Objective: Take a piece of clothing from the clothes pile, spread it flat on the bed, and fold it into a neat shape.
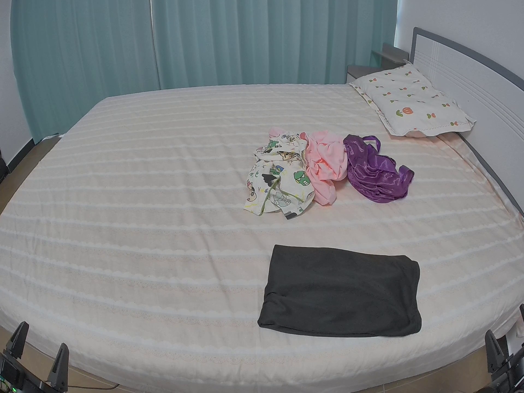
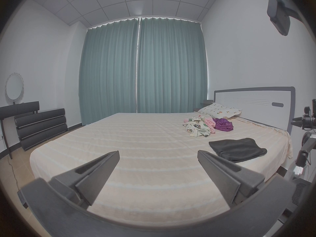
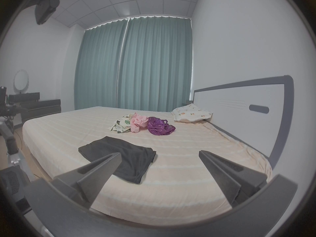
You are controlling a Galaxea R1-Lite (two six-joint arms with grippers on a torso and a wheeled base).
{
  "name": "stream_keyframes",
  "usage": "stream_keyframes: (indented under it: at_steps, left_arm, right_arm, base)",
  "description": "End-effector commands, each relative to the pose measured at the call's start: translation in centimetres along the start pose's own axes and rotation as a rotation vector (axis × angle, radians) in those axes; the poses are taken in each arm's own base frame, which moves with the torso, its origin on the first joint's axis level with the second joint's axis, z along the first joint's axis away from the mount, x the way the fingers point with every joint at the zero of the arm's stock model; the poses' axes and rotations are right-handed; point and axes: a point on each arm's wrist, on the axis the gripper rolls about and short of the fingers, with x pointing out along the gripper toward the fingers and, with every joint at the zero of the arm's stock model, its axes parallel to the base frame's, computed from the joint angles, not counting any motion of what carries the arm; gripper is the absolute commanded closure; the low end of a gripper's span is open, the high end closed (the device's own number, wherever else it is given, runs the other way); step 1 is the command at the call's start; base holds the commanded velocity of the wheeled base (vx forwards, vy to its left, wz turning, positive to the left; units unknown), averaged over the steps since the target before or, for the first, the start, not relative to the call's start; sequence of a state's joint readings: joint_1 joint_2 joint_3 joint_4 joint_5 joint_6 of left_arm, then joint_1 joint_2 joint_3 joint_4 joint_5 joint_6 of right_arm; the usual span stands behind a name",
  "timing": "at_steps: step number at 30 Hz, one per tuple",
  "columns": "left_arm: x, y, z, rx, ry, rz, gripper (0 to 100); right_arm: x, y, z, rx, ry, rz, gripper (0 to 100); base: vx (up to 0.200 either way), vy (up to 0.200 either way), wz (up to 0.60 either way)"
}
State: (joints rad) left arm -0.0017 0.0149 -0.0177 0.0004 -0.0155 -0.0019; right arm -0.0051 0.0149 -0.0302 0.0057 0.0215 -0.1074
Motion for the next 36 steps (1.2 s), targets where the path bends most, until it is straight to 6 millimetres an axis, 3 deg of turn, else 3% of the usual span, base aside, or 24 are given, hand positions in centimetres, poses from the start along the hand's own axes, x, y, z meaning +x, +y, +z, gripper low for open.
stream_keyframes:
  at_steps: [1,13,36]
  left_arm:
    - [0.06,0.0,-0.52,-0.007,0.01,0.0,0]
    - [0.06,0.03,-0.52,-0.021,0.01,0.017,0]
    - [0.05,0.03,-0.51,-0.01,0.007,0.016,0]
  right_arm:
    - [0.05,0.01,-0.17,-0.004,-0.043,0.0,0]
    - [0.09,0.08,-0.85,0.096,0.02,0.005,0]
    - [0.11,0.07,-0.83,0.102,0.011,0.003,0]
  base:
    - [0.0,0.0,0.0]
    - [0.0,0.0,0.0]
    - [0.0,0.0,0.0]
